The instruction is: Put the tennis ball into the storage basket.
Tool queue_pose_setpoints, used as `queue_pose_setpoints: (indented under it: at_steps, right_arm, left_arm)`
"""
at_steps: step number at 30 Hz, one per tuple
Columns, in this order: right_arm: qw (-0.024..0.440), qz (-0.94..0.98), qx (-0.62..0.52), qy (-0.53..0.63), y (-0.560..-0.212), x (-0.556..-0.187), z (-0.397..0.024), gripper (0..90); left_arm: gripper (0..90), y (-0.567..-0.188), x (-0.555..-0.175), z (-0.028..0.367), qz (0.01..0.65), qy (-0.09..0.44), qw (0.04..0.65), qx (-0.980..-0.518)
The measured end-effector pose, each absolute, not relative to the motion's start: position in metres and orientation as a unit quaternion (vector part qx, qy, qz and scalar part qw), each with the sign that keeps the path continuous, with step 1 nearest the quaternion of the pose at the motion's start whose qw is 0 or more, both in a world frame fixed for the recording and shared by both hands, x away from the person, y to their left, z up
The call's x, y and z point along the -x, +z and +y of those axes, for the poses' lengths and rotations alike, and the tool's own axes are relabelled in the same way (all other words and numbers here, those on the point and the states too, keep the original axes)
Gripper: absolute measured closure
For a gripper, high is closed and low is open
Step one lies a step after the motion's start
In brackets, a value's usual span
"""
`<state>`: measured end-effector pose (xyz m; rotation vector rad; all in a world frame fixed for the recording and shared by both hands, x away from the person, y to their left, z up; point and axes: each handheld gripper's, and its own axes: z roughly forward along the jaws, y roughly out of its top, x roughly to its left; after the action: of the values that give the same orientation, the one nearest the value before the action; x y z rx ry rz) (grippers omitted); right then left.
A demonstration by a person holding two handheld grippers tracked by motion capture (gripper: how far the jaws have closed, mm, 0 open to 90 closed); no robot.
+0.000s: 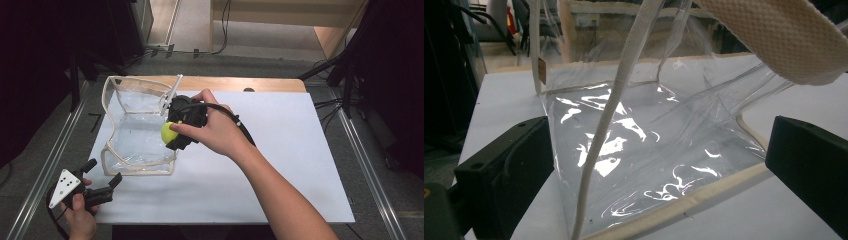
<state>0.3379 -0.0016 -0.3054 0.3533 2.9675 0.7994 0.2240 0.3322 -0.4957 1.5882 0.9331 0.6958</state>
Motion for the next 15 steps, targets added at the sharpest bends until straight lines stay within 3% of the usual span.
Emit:
queue_pose_setpoints:
  at_steps: [15]
  right_arm:
    - [0.017,0.960,-0.098,0.263,-0.301,-0.341,0.025,22.7]
  left_arm:
    - [0.0,-0.496,-0.224,0.332,0.395,0.293,0.555,-0.671]
